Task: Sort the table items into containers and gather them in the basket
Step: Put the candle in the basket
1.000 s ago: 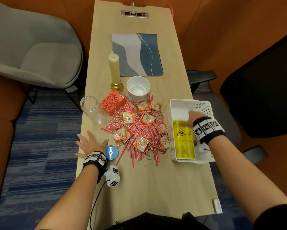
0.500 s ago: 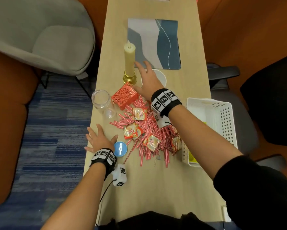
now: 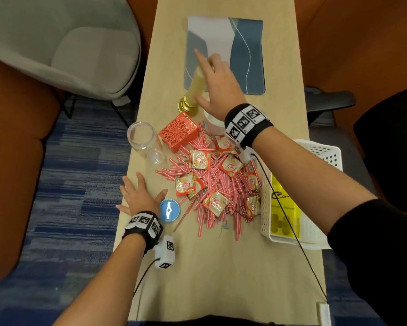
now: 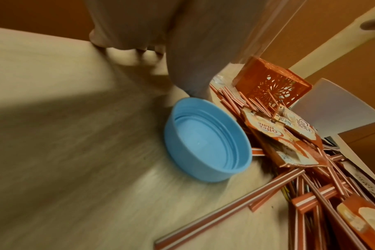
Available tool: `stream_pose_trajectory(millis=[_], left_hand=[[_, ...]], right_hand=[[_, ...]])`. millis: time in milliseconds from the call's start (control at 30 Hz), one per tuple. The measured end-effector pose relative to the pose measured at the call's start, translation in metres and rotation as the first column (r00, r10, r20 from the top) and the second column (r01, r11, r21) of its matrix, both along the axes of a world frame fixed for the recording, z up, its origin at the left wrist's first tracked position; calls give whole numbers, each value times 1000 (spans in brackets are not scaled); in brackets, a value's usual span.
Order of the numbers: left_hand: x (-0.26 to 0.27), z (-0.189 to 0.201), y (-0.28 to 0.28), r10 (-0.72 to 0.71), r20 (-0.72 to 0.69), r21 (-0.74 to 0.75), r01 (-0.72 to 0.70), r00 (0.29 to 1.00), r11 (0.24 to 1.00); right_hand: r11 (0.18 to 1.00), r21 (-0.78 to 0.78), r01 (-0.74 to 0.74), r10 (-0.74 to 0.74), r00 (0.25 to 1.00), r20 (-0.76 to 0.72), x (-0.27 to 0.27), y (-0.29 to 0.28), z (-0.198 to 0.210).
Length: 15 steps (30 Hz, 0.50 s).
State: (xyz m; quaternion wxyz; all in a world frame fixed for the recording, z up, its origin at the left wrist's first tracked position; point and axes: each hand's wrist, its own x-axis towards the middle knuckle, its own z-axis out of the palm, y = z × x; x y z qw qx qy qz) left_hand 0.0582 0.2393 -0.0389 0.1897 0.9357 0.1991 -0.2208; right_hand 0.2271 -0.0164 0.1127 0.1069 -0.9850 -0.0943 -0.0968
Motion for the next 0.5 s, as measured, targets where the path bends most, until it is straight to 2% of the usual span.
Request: stream_pose_trajectory(millis=[67,200,367,500], left_hand=[[-1,-3,-1,5,19,-5,-5,1000,1000],[-1,-4,-3,25,43,17,-26,999,1000],[-1,-2,-3,32,50,-4,-32,998,999],[-1,-2,-2,15,46,32,-17,999,999]], right_hand=[[1000,3,28,-28,1000,-7,6,-4,1],[968,240,68,-65,998,-21,16,-11,-4],[914,388,119,-84,991,-105,5,-28,7],[808,574,130,-191,981,47,-39,-72,31]])
